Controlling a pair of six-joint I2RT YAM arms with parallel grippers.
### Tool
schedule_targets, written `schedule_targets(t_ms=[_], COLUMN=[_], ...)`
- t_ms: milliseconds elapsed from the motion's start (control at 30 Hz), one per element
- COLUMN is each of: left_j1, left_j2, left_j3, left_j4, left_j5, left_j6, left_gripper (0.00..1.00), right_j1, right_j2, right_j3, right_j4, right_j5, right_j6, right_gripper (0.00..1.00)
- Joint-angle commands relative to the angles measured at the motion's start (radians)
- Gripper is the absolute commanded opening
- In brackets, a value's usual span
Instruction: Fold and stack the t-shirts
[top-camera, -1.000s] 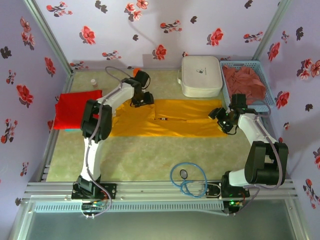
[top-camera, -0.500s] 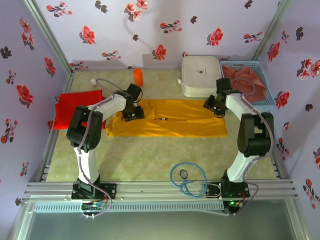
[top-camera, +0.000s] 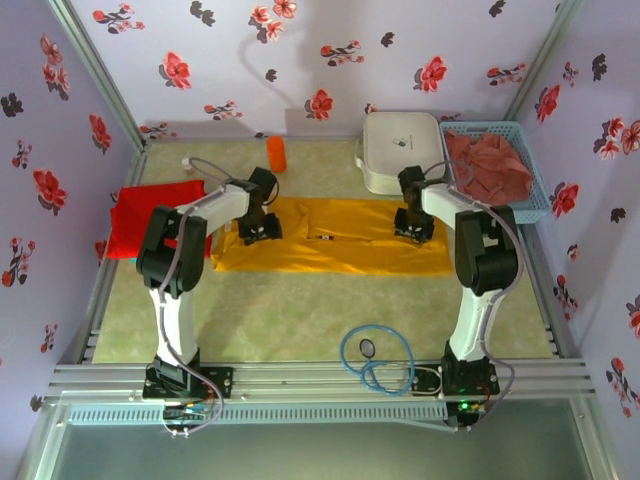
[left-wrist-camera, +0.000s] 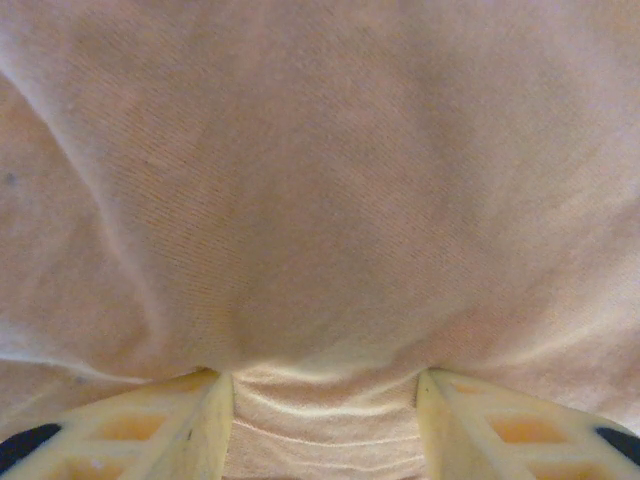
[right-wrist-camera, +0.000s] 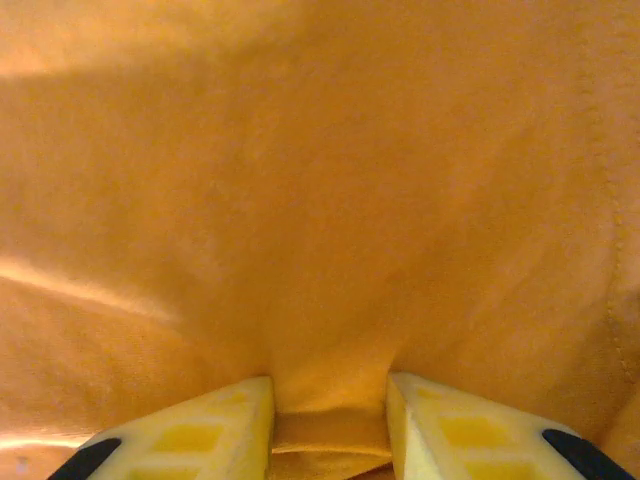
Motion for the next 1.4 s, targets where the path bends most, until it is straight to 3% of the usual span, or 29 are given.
schedule_targets(t_ms=[0, 367, 833, 1000, 1167, 1367], left_j1=[0.008, -0.011, -0.11, -0.112, -0.111, -0.09], left_j2=[0.071, 0.224, 0.397, 0.484, 0.535, 0.572], left_j3=[0.098, 0.336, 0.614, 0.767, 0.887, 1.008], left_j4=[-0.063, -0.142, -0.242, -0.306, -0.328, -0.329], left_j5=[0.009, 0.092, 0.217, 0.217, 0.217, 0.217], left_j6=[0.045, 0.092, 0.154, 0.183, 0.218, 0.235], left_gripper=[0.51, 0.5, 0.48, 0.49, 0.48, 0.5], right_j1=[0.044, 0.264, 0.7, 0.773, 0.77, 0.738], right_j2=[-0.052, -0.196, -0.061, -0.008, -0.083, -0.189], right_j3=[-0.084, -0.246, -0.055, 0.023, 0.074, 0.099], right_j4=[-0.086, -0.055, 0.046, 0.056, -0.045, -0.101], right_j5=[-0.022, -0.255, -0.413, -0.393, -0.211, -0.103], right_j6=[-0.015, 0.088, 0.313, 0.336, 0.285, 0.196], right_gripper=[0.34, 0.34, 0.35, 0.34, 0.35, 0.51])
